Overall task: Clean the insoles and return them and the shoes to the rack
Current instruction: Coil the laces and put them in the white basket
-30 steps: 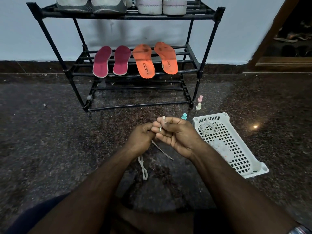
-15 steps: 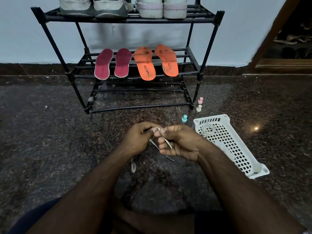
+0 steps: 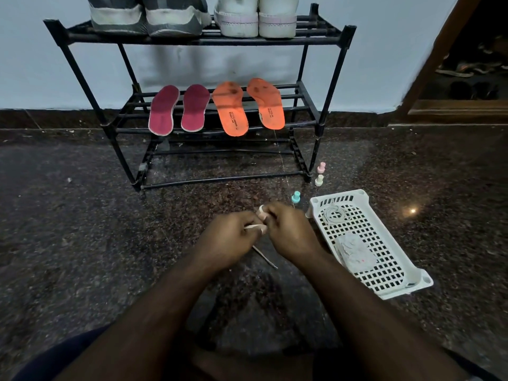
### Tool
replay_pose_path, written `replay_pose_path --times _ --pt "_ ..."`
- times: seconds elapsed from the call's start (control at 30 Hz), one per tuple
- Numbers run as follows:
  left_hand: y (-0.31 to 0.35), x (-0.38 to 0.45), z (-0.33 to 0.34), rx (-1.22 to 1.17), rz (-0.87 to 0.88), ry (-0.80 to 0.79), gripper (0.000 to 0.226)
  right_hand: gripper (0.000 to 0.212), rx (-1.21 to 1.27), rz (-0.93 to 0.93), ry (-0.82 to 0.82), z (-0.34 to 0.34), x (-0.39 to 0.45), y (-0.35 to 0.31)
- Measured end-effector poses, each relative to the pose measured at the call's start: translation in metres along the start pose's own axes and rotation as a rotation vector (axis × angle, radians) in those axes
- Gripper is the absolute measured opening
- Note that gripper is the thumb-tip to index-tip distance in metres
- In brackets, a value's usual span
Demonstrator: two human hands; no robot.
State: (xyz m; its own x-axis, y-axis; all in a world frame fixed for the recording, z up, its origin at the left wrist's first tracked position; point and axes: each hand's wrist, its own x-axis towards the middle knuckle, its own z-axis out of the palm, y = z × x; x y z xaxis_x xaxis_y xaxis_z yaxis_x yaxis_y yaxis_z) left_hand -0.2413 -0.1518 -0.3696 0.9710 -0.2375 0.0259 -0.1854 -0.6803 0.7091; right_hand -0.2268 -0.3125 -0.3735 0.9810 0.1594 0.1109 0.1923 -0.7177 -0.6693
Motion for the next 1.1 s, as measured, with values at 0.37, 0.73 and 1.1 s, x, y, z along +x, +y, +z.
replay_pose_path --times 0.37,0.73,1.1 --pt "-0.006 0.007 -0.011 -0.476 0.027 0.197 0.020 0.025 1.082 0.477 -0.573 -0.028 -0.005 -0.019" --pt "-0.004 0.002 0.014 -0.334 0.015 0.017 0.014 0.017 1.331 0.150 0.010 -0.023 0.002 -0.031" --pt "0.000 -0.002 -0.001 -0.069 0.091 0.073 0.007 0.014 -0.062 0.024 0.007 -0.020 -0.002 -0.014"
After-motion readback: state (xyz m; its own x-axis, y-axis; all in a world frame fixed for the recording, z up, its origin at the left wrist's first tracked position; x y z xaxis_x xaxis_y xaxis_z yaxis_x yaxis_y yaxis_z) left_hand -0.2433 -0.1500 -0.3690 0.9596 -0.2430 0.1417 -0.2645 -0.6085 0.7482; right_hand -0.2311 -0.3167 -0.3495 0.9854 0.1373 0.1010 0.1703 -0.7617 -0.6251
